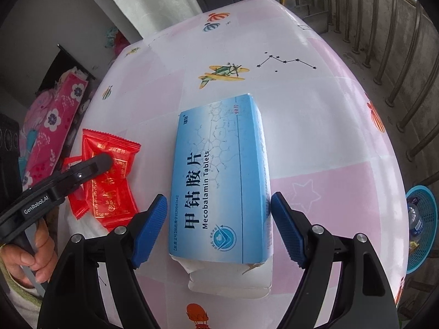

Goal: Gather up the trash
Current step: 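Grasp the red wrapper with the left tool while the right tool grasps the blue medicine box, then hold the red wrapper in the left tool and the medicine box in the right tool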

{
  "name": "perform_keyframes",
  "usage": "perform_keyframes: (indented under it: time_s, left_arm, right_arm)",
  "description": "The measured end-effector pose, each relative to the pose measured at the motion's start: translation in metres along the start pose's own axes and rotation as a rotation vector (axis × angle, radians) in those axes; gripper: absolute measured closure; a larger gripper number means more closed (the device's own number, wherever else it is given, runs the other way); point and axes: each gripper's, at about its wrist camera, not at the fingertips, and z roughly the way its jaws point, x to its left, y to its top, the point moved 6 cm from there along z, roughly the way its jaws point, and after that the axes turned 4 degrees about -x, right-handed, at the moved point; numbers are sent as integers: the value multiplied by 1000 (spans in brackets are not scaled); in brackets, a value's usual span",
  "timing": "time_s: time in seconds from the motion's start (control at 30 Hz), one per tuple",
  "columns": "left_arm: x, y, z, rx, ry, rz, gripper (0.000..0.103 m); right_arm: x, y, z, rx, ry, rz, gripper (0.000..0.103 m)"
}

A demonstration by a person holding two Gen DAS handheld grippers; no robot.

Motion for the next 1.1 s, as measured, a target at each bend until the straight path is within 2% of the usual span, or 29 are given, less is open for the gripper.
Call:
perform_keyframes:
  time_s: [0.07, 0.2, 0.43, 0.57, 0.93, 1.1]
  left_arm:
    - [-4, -2, 3, 8, 23, 20, 91]
    - [-7, -5, 9, 22, 76, 46, 91]
    - [-13, -10, 18, 17, 134, 56, 91]
    - [-19, -14, 21, 11, 171, 80, 91]
    - [-26, -14, 18, -9, 244, 111, 93]
    - [-31, -11, 12, -27, 277, 141, 94]
  right_arm:
    - [6, -3, 4, 9, -22, -43, 22]
    - [10, -5, 11, 20, -56, -94, 21]
    - [3, 2, 12, 61, -62, -101, 22]
    - [0, 3, 10, 73, -50, -118, 28]
    - [8, 7, 18, 87, -76, -174, 26]
    - [4, 8, 13, 76, -35, -123, 35]
